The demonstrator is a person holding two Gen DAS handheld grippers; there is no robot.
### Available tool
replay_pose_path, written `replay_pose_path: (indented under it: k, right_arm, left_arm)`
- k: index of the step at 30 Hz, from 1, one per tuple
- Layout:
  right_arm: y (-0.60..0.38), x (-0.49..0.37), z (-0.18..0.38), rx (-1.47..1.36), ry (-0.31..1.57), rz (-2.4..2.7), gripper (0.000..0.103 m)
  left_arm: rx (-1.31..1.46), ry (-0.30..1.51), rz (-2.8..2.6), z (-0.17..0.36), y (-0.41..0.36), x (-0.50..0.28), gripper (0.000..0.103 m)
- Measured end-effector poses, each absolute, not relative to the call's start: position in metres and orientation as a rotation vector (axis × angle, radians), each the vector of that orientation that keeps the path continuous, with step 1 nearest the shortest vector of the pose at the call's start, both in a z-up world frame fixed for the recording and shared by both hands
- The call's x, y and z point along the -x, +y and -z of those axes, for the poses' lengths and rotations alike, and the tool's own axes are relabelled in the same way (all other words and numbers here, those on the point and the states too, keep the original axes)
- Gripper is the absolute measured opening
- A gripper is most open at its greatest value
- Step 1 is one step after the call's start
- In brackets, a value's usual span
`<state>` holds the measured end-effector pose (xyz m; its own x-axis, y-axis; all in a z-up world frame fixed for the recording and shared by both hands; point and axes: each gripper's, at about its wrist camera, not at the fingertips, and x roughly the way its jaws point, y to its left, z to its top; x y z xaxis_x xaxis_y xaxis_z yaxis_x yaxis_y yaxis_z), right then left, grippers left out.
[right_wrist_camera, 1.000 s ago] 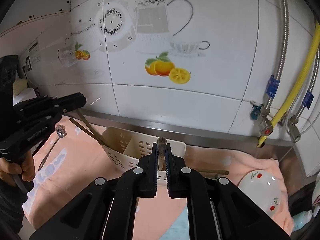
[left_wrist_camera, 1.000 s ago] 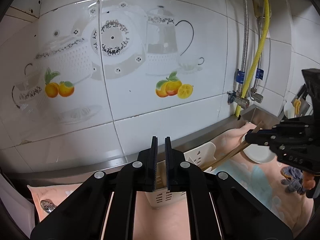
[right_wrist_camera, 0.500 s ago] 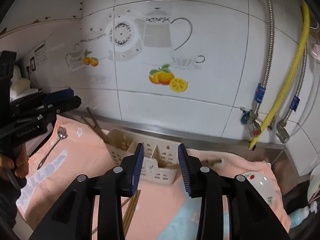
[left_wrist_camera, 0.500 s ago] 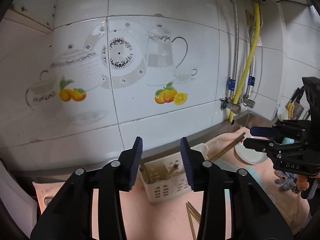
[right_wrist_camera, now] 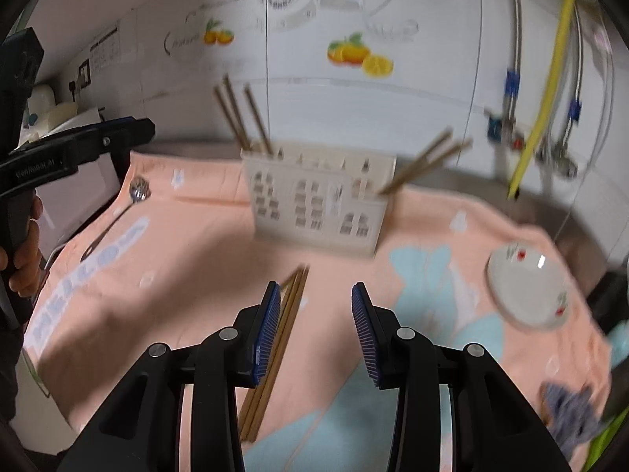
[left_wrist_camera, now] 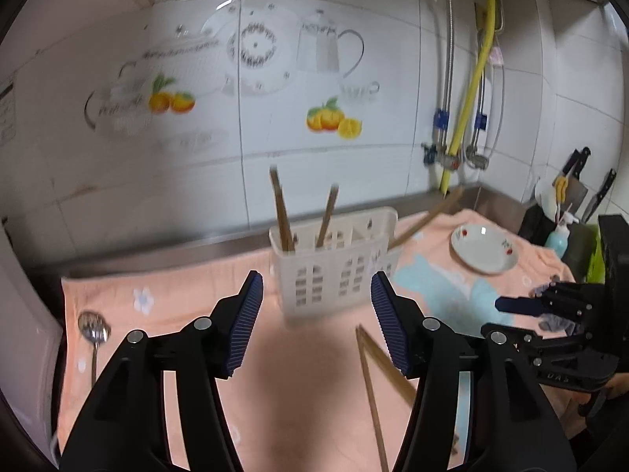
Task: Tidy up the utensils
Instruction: 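Withdraw both open tools back over the remaining chopsticks, then close the left tool on a wooden chopstick while the right tool grasps another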
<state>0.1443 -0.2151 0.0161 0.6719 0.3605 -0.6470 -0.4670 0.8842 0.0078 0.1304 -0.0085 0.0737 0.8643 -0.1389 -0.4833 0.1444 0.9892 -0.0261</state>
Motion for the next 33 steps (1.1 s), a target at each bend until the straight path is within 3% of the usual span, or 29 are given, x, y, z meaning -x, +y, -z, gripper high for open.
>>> replay_pose_path:
  k: [14,25,33]
  right_arm:
    - [-0.203,-0.107,0.066,0.13,0.828,-0.465,0.029]
    - [-0.199,-0.107,0.094,0.097,0.895,-0.464,0.014]
    - [-0.197,-0.11,0.098,0.091,0.912,-0.464,0.013]
  left_arm:
    - [0.069,0.63,0.136,0.002,0.002,-0.093,0.059]
    - [0.086,0.689,0.152,0.032,-0.002,-0.082,0.059]
    - [0.09,0.723,0.172,0.045,-0.008,-0.08,0.059]
